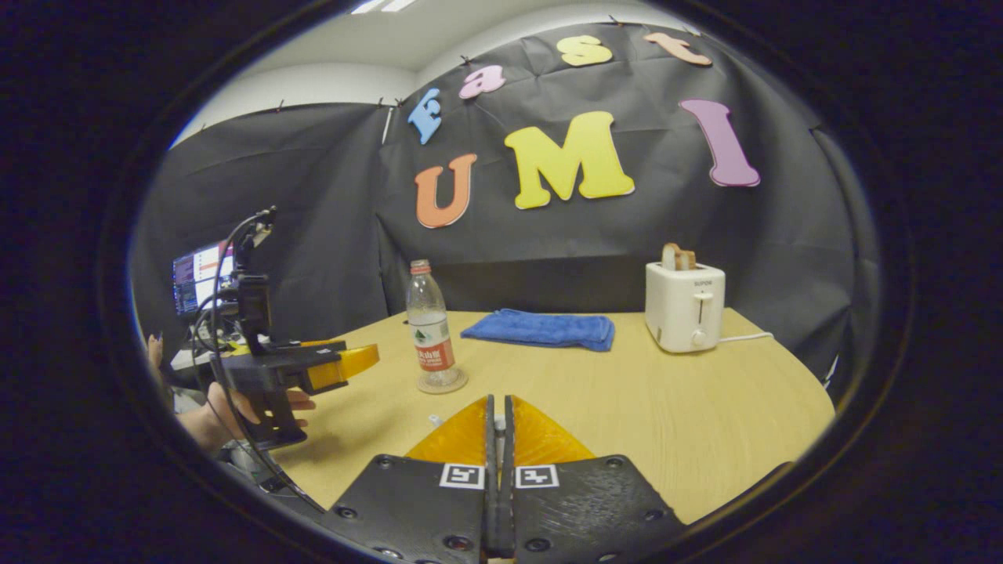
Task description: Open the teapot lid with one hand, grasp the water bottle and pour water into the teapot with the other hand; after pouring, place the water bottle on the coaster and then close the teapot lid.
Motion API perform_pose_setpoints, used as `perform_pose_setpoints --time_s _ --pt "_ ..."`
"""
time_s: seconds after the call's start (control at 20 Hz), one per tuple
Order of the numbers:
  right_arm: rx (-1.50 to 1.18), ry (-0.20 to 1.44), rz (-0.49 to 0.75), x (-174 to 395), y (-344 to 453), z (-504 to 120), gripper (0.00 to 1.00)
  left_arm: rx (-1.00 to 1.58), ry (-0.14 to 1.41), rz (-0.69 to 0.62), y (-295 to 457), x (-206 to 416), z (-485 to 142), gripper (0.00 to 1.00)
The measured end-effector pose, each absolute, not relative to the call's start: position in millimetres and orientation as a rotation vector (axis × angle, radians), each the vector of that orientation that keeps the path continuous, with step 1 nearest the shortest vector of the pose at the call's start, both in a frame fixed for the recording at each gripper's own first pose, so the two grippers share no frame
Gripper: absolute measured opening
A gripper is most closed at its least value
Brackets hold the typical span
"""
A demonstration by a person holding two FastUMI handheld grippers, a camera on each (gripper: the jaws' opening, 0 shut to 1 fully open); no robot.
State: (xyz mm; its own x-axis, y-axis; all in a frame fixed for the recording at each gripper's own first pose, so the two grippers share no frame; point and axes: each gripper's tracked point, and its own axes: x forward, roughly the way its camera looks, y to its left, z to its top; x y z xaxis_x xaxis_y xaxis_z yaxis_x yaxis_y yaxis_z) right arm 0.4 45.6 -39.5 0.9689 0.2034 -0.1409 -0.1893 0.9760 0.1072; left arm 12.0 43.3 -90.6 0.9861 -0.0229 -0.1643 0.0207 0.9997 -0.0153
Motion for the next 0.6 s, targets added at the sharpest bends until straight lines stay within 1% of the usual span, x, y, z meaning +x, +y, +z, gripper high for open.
perform_pose_setpoints --time_s 0.3,0.6 --pt "0.048 0.142 0.253 33.9 74.6 -44.2 0.00 0.013 0.076 0.043 74.4 -25.9 -62.5 0.96" --pt "0.034 0.174 0.265 48.8 85.4 -67.9 0.00 0.013 0.048 0.077 88.9 -41.1 -59.7 0.96"
